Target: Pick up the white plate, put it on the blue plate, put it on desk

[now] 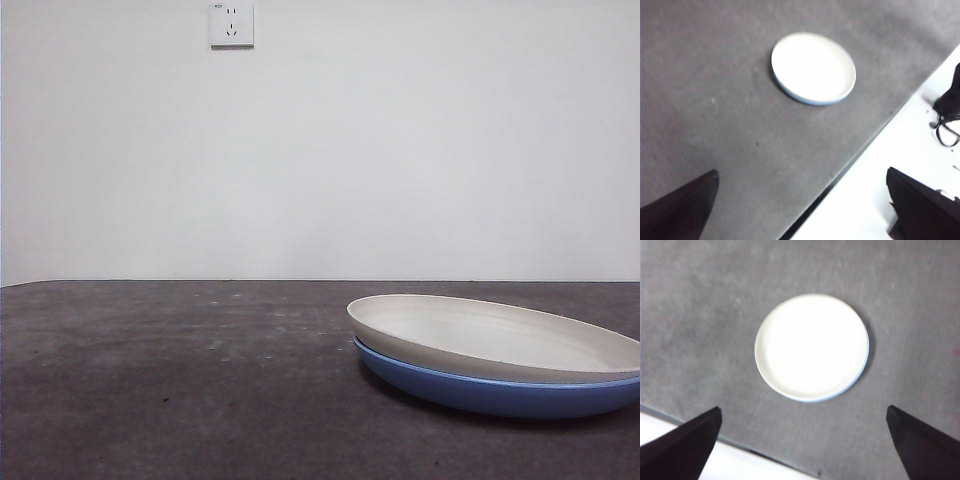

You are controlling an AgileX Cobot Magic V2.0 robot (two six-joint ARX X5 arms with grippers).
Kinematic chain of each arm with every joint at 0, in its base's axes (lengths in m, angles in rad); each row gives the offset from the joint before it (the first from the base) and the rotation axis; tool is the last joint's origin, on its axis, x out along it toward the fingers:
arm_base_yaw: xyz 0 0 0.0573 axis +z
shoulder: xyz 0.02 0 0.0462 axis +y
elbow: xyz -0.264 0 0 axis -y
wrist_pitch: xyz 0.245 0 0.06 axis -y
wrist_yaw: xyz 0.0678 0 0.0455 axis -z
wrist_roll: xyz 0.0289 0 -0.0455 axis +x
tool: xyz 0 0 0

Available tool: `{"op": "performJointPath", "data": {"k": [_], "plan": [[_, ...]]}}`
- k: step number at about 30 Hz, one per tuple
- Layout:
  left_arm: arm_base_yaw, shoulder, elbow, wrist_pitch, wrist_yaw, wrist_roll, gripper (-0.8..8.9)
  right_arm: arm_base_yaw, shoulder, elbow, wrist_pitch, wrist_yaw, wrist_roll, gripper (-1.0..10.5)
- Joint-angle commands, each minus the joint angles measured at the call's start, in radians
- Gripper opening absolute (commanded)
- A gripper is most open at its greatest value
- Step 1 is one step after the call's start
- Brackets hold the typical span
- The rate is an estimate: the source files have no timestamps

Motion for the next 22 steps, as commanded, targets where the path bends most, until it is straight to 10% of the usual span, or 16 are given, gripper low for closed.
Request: {"op": "performJointPath", "data": {"k": [1,22], "plan": [[-0.009,-0.037,0.014,0.035,-0.003,0.012,6.88,0.003,0.043,0.018,-0.01,-0.013,0.012,5.7],[-0.009,-0.089,0.014,0.04,-0.003,0.028,6.88,-0.052,0.555,0.016,0.052,-0.026,-0.087,5.7]]}}
